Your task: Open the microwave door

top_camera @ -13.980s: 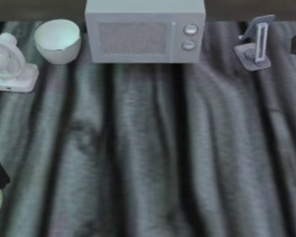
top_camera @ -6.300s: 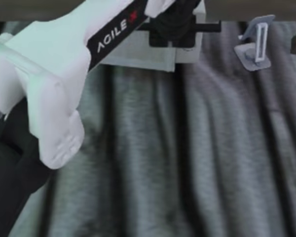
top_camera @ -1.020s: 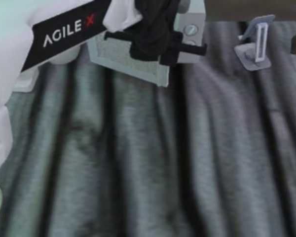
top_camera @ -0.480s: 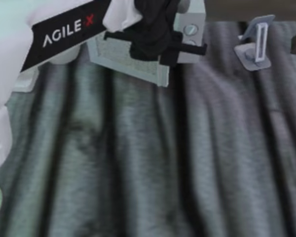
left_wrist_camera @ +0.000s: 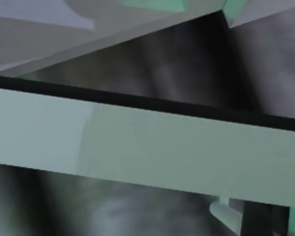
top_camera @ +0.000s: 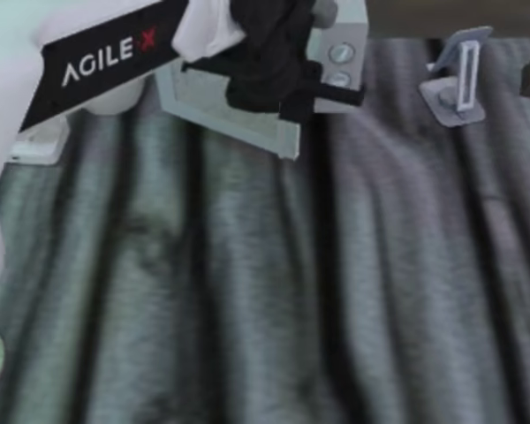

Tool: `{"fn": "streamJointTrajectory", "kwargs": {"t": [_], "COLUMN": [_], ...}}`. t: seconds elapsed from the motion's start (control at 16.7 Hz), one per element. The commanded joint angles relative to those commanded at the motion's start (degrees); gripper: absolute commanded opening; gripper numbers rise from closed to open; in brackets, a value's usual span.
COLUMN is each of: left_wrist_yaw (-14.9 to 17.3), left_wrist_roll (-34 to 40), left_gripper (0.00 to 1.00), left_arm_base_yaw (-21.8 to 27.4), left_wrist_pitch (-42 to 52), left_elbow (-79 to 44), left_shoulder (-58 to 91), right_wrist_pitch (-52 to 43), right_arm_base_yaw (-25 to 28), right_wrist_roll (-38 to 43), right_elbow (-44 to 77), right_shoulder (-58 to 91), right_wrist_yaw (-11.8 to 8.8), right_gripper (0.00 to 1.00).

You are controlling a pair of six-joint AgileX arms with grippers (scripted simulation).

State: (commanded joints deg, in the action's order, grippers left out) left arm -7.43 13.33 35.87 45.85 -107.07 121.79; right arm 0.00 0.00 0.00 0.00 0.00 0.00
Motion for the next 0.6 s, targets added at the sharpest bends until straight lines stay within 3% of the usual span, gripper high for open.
{"fn": "streamJointTrajectory", "kwargs": {"t": [0.24, 0.6], "left_wrist_yaw": [1.98, 2.11], "left_wrist_roll": [-3.98, -4.24], "left_gripper": [0.0, 0.0], "left_arm_base_yaw": [-1.01, -1.08], "left_wrist_pitch": [-2.22, -2.35], "left_elbow": [4.96, 5.29], "left_shoulder": [-3.32, -3.53], "right_wrist_pitch": [0.0, 0.0], "right_arm_base_yaw": [0.0, 0.0], "right_wrist_roll": [0.0, 0.0], "right_elbow": [0.0, 0.0], "right_shoulder": [0.0, 0.0], "right_wrist_yaw": [0.0, 0.0], "right_gripper": [1.0, 1.0]}}
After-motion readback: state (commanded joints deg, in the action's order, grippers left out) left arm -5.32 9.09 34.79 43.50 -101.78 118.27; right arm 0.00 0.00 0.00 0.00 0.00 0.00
